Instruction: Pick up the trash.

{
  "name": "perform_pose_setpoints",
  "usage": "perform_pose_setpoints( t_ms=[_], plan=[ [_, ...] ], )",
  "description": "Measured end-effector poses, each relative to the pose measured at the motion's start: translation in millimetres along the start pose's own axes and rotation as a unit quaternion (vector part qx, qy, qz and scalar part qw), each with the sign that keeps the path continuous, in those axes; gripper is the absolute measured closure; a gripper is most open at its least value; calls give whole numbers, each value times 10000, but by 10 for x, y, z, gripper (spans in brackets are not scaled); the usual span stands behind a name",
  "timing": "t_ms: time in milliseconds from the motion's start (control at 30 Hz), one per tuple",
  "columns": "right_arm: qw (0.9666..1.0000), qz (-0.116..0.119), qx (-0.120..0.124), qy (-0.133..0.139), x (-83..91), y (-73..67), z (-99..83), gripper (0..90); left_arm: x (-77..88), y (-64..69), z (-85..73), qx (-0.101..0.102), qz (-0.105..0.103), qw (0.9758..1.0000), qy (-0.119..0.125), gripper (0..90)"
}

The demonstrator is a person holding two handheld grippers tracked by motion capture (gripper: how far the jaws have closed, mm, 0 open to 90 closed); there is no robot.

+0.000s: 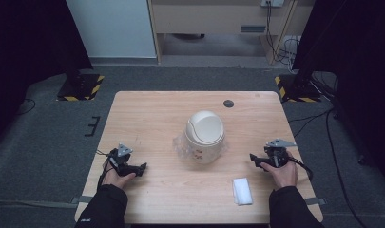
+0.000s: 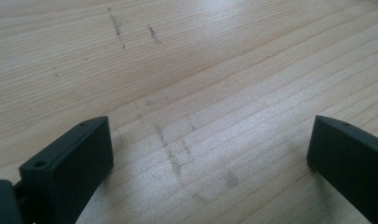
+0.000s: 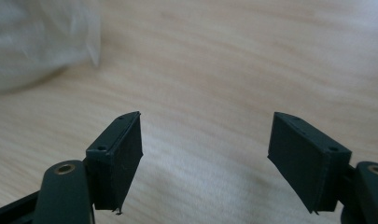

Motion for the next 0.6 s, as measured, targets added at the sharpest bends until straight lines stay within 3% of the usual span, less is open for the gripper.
perform_pose_setpoints(
  t_ms=[100, 267, 600],
  plan=[
    [9988, 169, -154, 424, 92, -6, 73, 256, -1, 2, 1, 5, 7, 10000, 1, 0],
    [9958, 388, -174, 806, 177, -54, 167, 247, -1, 3, 1, 6, 9, 10000, -1, 0],
    [9894, 709, -87, 1265, 286, -203, 345, 214, -1, 2, 1, 6, 10, 10000, 1, 0]
  ],
)
Point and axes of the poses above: each handheld gripper's, and its own axes: x roughly backward along the jaws, z roughly out of its top, y roughly to its right, the point moved 2 cm from there along -x, roughly forward along the jaws, and after that the axes turned 15 degrees about -x, right-handed, at the moved point
